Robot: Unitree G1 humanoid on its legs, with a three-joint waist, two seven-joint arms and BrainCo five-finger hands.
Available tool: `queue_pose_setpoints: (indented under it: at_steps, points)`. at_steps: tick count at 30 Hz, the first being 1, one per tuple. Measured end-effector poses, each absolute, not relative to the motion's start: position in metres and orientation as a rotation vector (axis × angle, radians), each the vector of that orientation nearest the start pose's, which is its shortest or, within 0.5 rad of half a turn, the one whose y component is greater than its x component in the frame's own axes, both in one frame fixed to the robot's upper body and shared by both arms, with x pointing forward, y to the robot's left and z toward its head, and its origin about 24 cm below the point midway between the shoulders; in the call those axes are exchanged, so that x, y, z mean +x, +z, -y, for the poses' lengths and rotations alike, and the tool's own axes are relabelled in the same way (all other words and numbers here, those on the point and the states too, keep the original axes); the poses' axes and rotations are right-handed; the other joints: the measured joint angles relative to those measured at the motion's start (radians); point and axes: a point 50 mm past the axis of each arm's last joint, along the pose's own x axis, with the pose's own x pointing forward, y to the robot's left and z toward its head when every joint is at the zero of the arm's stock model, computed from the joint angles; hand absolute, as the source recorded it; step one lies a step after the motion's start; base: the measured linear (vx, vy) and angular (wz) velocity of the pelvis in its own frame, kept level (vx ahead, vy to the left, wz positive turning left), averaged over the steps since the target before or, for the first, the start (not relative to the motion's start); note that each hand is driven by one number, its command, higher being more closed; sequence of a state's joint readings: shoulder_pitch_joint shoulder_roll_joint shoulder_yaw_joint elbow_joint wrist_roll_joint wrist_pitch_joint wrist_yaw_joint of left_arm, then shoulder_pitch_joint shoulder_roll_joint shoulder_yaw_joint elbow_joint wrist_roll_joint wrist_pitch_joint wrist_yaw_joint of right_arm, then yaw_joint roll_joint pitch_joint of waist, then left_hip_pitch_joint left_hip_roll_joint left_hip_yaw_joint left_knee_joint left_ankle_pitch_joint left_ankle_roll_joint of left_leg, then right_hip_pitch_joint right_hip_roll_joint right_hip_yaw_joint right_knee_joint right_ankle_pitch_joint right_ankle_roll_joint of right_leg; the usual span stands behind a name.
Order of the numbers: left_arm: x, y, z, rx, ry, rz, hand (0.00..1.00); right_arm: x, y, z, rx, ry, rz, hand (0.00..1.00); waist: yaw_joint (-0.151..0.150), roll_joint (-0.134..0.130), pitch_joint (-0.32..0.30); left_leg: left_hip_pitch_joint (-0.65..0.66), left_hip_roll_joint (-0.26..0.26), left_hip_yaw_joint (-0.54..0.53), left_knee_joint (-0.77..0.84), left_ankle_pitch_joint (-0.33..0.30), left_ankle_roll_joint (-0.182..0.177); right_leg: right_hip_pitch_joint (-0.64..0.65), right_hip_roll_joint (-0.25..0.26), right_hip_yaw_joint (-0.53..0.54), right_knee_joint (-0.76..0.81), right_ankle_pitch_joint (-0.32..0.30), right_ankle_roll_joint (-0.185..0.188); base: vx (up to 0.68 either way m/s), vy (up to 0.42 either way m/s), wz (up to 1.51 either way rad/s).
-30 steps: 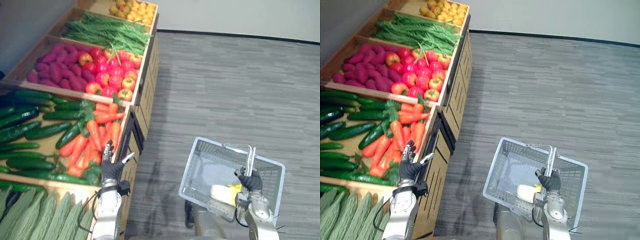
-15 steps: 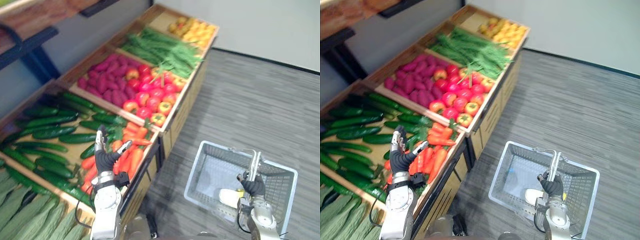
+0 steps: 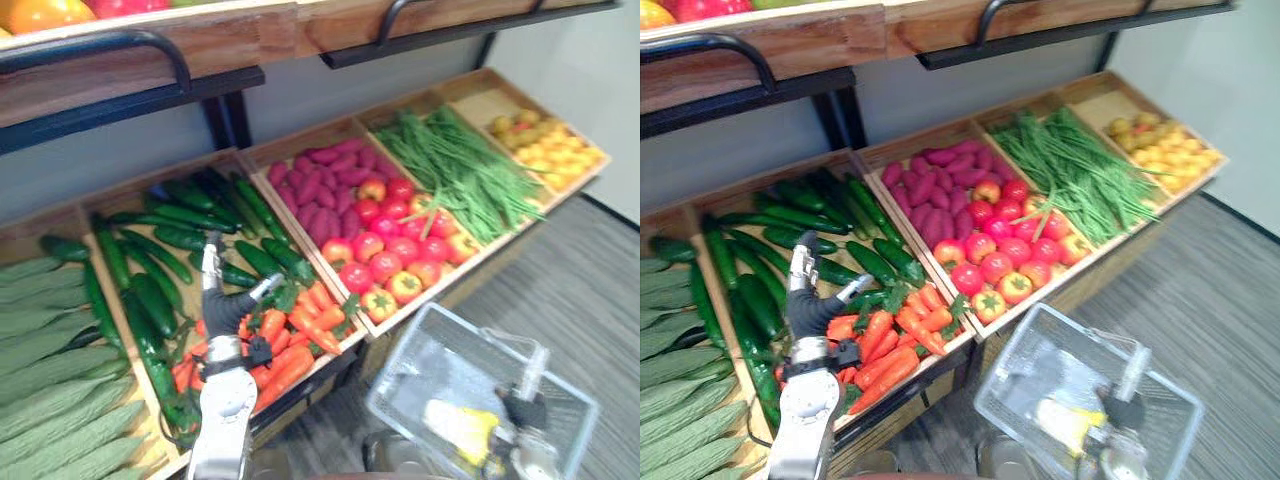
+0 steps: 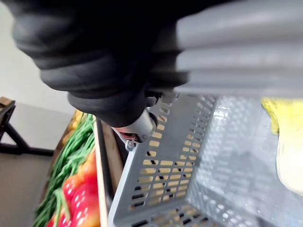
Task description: Pick vegetable in the basket
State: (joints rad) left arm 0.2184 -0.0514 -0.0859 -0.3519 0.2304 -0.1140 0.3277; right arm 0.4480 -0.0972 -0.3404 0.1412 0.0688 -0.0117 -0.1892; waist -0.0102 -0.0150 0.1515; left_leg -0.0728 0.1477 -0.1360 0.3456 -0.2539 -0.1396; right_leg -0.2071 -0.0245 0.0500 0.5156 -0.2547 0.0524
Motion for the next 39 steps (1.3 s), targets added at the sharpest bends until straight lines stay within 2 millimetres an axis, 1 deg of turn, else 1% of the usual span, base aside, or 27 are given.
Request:
queue_pose_setpoints:
  at_steps: [2, 4, 7, 8, 10, 12, 13, 15, 17, 20, 23, 27, 28, 30, 31, 32, 35, 36, 39]
  points:
    - [0.206, 0.089, -0.151, 0.148, 0.298, 0.284, 0.0, 0.093, -0.056, 0.274, -0.107, -0.627, -0.551, 1.0, 0.003, 0.002, -0.003, -0.001, 0.012, -0.001, -0.035, 0.029, -0.008, 0.013, -0.001, -0.032, -0.029, 0.011, -0.011, -0.05, -0.095, 0.34]
    - [0.206, 0.088, -0.154, 0.184, 0.28, 0.285, 0.0, 0.095, -0.058, 0.269, -0.101, -0.585, -0.556, 1.0, 0.004, 0.001, -0.012, -0.006, 0.012, -0.003, -0.047, 0.044, -0.012, 0.015, -0.006, -0.044, -0.042, 0.02, -0.011, -0.08, -0.029, 0.19]
    - [0.208, 0.083, -0.158, 0.24, 0.261, 0.265, 0.0, 0.099, -0.062, 0.26, -0.085, -0.528, -0.57, 1.0, 0.024, 0.007, -0.037, -0.025, 0.005, -0.013, -0.069, 0.071, -0.01, 0.014, -0.011, -0.057, -0.079, 0.043, -0.003, -0.08, 0.004, 0.2]
    - [0.209, 0.078, -0.16, 0.272, 0.259, 0.247, 0.0, 0.098, -0.067, 0.258, -0.063, -0.531, -0.585, 1.0, 0.022, 0.008, -0.04, -0.038, -0.007, -0.033, -0.074, 0.084, -0.009, 0.014, -0.02, -0.073, -0.086, 0.046, 0.002, -0.08, 0.007, 0.39]
    - [0.21, 0.071, -0.164, 0.31, 0.251, 0.213, 0.0, 0.095, -0.069, 0.257, -0.041, -0.54, -0.596, 1.0, 0.02, 0.006, -0.041, -0.049, -0.026, -0.056, -0.104, 0.107, 0.001, 0.012, -0.045, -0.101, -0.094, 0.051, 0.011, -0.09, 0.034, 0.57]
    - [0.21, 0.064, -0.169, 0.341, 0.249, 0.173, 0.0, 0.094, -0.07, 0.259, -0.031, -0.553, -0.6, 1.0, 0.016, 0.003, -0.043, -0.063, -0.024, -0.037, -0.151, 0.14, 0.026, 0.01, -0.067, -0.132, -0.113, 0.058, 0.011, -0.08, 0.037, 0.59]
    - [0.21, 0.063, -0.17, 0.347, 0.251, 0.168, 0.0, 0.094, -0.071, 0.259, -0.03, -0.553, -0.602, 1.0, 0.016, 0.002, -0.044, -0.062, -0.022, -0.031, -0.16, 0.144, 0.027, 0.01, -0.068, -0.134, -0.116, 0.059, 0.01, -0.06, 0.021, 0.33]
    - [0.211, 0.054, -0.174, 0.375, 0.259, 0.127, 0.0, 0.095, -0.07, 0.26, -0.032, -0.555, -0.598, 1.0, 0.018, 0.002, -0.046, -0.057, -0.006, 0.01, -0.204, 0.189, 0.021, 0.01, -0.07, -0.139, -0.141, 0.078, 0.01, -0.04, 0.023, 0.06]
    - [0.213, 0.046, -0.173, 0.391, 0.246, 0.085, 0.0, 0.098, -0.07, 0.261, -0.037, -0.546, -0.593, 1.0, 0.019, 0.003, -0.047, -0.054, -0.006, 0.025, -0.211, 0.201, 0.013, 0.01, -0.071, -0.131, -0.154, 0.09, 0.014, -0.03, 0.043, -0.13]
    - [0.219, 0.035, -0.169, 0.437, 0.206, 0.037, 0.0, 0.102, -0.069, 0.26, -0.037, -0.537, -0.585, 1.0, 0.01, -0.001, -0.051, -0.048, -0.007, 0.073, -0.233, 0.215, 0.025, 0.01, -0.083, -0.116, -0.171, 0.107, 0.031, -0.02, 0.067, -0.1]
    - [0.223, 0.023, -0.171, 0.489, 0.188, -0.019, 0.0, 0.106, -0.07, 0.253, -0.036, -0.503, -0.584, 1.0, -0.004, -0.009, -0.056, -0.035, -0.008, 0.123, -0.248, 0.224, 0.022, 0.007, -0.087, -0.085, -0.189, 0.12, 0.044, 0.01, 0.058, -0.23]
    - [0.234, 0.015, -0.17, 0.539, 0.172, -0.054, 0.0, 0.11, -0.07, 0.249, -0.033, -0.483, -0.58, 1.0, -0.007, -0.02, -0.055, -0.039, -0.01, 0.159, -0.266, 0.227, 0.017, -0.018, -0.087, -0.054, -0.201, 0.131, 0.052, 0.02, 0.035, -0.23]
    - [0.238, 0.014, -0.169, 0.547, 0.167, -0.06, 0.0, 0.112, -0.07, 0.248, -0.033, -0.478, -0.575, 1.0, -0.007, -0.025, -0.052, -0.042, -0.01, 0.167, -0.268, 0.228, 0.018, -0.028, -0.086, -0.045, -0.2, 0.131, 0.053, 0.04, 0.011, -0.14]
    - [0.244, 0.014, -0.165, 0.552, 0.152, -0.063, 0.0, 0.114, -0.069, 0.248, -0.033, -0.477, -0.57, 1.0, -0.018, -0.029, -0.05, -0.059, -0.01, 0.167, -0.267, 0.231, 0.014, -0.045, -0.085, -0.044, -0.199, 0.133, 0.053, 0.04, 0.002, -0.05]
    - [0.248, 0.013, -0.163, 0.565, 0.14, -0.064, 0.0, 0.116, -0.068, 0.248, -0.033, -0.475, -0.562, 1.0, -0.029, -0.031, -0.047, -0.069, -0.009, 0.168, -0.267, 0.234, 0.01, -0.054, -0.084, -0.043, -0.196, 0.139, 0.045, 0.06, -0.004, -0.07]
    - [0.252, 0.012, -0.16, 0.578, 0.126, -0.063, 0.0, 0.119, -0.068, 0.248, -0.033, -0.474, -0.556, 1.0, -0.032, -0.035, -0.041, -0.073, -0.008, 0.177, -0.265, 0.237, 0.011, -0.063, -0.082, -0.035, -0.191, 0.14, 0.044, 0.07, -0.004, -0.1]
    - [0.262, 0.015, -0.15, 0.605, 0.094, -0.048, 0.0, 0.121, -0.066, 0.25, -0.04, -0.471, -0.547, 1.0, -0.032, -0.039, -0.018, -0.072, -0.007, 0.191, -0.257, 0.237, 0.01, -0.066, -0.081, -0.019, -0.188, 0.14, 0.044, 0.03, 0.004, -0.13]
    - [0.268, 0.017, -0.145, 0.633, 0.08, -0.032, 0.0, 0.124, -0.065, 0.25, -0.042, -0.471, -0.538, 1.0, -0.034, -0.041, -0.006, -0.072, -0.008, 0.198, -0.257, 0.236, 0.01, -0.072, -0.081, -0.017, -0.188, 0.14, 0.044, 0.01, -0.005, -0.11]
    - [0.279, 0.017, -0.139, 0.701, 0.058, -0.034, 0.0, 0.126, -0.063, 0.251, -0.047, -0.469, -0.532, 1.0, -0.035, -0.042, 0.01, -0.076, -0.007, 0.204, -0.258, 0.235, 0.01, -0.079, -0.079, -0.009, -0.187, 0.14, 0.044, -0.01, -0.006, -0.06]
